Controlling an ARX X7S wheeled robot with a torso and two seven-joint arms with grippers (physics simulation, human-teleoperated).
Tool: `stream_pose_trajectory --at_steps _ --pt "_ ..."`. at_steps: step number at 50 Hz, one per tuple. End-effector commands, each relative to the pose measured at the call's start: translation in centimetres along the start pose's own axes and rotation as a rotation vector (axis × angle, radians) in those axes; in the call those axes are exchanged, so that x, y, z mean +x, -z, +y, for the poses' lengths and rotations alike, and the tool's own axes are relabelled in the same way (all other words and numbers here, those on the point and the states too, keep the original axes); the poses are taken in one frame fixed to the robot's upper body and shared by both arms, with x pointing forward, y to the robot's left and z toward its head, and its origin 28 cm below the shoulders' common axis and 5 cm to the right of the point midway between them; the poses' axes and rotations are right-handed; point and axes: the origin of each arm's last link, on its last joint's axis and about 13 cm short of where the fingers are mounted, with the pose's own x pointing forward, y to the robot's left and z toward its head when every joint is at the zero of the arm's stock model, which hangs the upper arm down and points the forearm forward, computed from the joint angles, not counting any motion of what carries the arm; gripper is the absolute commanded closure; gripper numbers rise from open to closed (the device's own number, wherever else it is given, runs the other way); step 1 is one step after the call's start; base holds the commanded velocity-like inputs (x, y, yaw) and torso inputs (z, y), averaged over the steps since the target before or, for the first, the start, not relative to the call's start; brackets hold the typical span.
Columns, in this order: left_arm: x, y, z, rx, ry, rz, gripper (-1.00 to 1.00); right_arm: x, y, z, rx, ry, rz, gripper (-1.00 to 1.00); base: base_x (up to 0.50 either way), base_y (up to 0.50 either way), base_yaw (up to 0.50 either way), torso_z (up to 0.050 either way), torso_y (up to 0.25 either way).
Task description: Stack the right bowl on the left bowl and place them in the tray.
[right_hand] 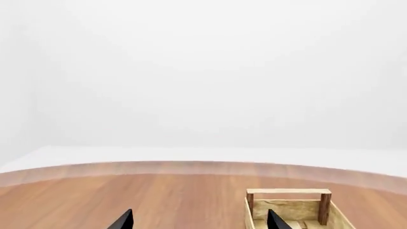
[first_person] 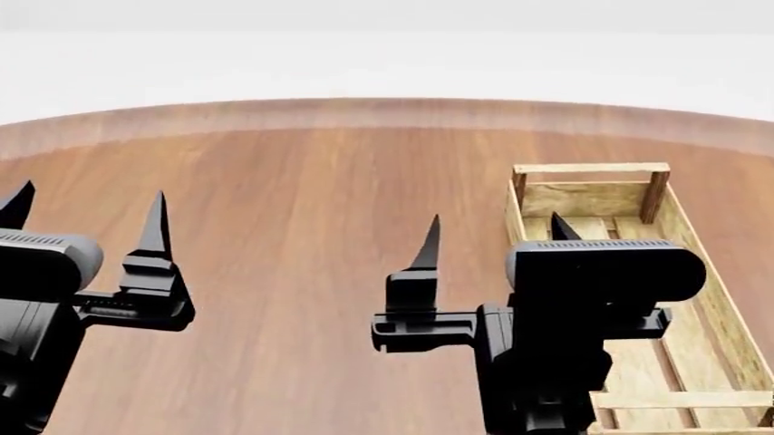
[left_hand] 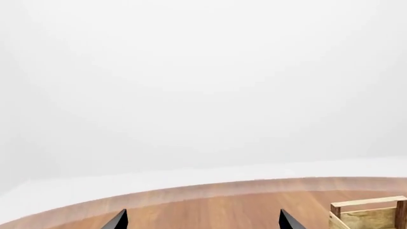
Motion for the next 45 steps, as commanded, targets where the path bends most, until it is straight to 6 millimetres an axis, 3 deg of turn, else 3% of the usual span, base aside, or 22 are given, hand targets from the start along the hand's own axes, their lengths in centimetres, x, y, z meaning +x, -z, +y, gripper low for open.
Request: stream_pose_trajectory --at_steps 1,14,31,45 --pt "0.0 0.0 0.0 0.000 -0.001 0.000 -1.00 0.2 0.0 0.0 -0.001 0.038 0.002 -1.00 0.00 0.00 0.00 0.000 0.011" --pt "-0.1 -0.1 0.1 0.003 -0.001 -0.002 -1.00 0.4 -0.2 0.0 -0.004 0.052 0.035 -1.00 0.00 0.00 0.00 0.000 0.000" --pt "-0.1 -0.1 0.1 0.005 -0.004 -0.002 -1.00 1.0 -3.4 -1.6 0.095 0.046 0.358 -1.00 0.00 0.00 0.00 0.000 0.000" --pt "-0.1 -0.1 0.2 0.004 -0.008 -0.001 -1.00 -0.4 -3.4 -2.6 0.073 0.016 0.627 -1.00 0.00 0.00 0.00 0.000 0.000"
